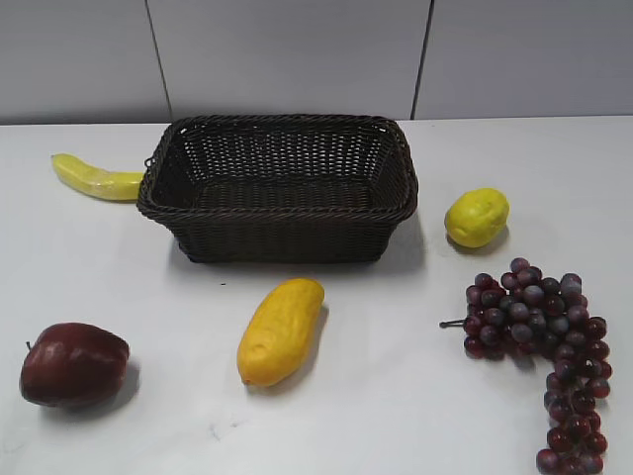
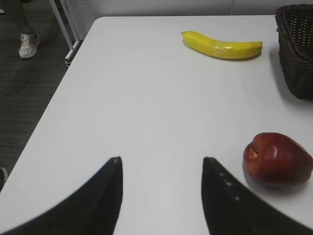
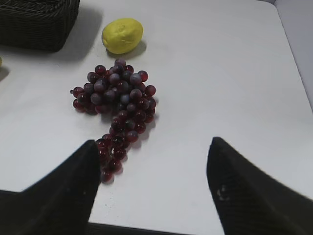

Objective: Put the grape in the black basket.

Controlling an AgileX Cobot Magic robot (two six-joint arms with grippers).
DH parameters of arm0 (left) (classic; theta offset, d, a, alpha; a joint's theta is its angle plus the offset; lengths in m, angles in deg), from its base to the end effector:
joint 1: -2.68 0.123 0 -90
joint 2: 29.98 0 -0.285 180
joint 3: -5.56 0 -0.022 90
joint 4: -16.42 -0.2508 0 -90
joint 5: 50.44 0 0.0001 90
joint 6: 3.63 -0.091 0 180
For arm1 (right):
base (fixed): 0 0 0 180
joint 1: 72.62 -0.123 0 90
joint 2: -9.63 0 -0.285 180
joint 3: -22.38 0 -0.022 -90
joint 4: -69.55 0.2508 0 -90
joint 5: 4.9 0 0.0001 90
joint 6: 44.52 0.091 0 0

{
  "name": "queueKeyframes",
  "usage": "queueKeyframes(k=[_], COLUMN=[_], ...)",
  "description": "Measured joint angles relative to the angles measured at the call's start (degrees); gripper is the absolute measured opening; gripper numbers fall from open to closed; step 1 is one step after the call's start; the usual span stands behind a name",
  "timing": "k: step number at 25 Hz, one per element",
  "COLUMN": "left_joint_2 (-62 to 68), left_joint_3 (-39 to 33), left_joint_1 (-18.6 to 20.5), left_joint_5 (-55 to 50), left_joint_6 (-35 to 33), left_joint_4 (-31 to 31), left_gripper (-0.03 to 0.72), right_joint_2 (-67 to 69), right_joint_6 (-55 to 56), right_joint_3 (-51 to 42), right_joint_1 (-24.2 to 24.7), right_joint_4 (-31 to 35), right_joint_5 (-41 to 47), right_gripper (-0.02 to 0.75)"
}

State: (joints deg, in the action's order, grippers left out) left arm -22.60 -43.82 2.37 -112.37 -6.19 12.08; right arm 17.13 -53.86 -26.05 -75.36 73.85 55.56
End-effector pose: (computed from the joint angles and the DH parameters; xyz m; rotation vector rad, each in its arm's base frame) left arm -0.0052 0.0061 0.2719 0.0478 2.0706 0.1152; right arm -0.0061 0.0057 0.2786 -0.2170 2.0175 0.0170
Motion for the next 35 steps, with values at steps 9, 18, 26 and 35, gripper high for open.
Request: queueKeyframes(k=[9, 18, 26, 35], left_joint_2=[0.0, 0.0, 0.0, 0.0], left_joint_3=[0.0, 0.0, 0.0, 0.0], left_joint_1=[0.0, 0.0, 0.0, 0.0], left_joint_5=[0.0, 0.0, 0.0, 0.0], left_joint_6=[0.0, 0.0, 0.0, 0.0], left_joint_4=[0.0, 0.0, 0.0, 0.0], left_gripper=[0.48, 0.48, 0.48, 0.48], right_joint_2=[1.97, 21.55, 41.41, 59.85], right_joint_6=[0.16, 1.35, 3.85, 3.78], right_joint_3=[0.0, 2.76, 8.08, 16.33], right_joint_1=[0.0, 0.0, 0.0, 0.0], right_joint_4=[-0.01, -0.01, 0.05, 4.8], right_joint_5=[-0.14, -1.79, -2.7, -6.25], right_gripper=[0.522, 0.522, 0.52, 0.52])
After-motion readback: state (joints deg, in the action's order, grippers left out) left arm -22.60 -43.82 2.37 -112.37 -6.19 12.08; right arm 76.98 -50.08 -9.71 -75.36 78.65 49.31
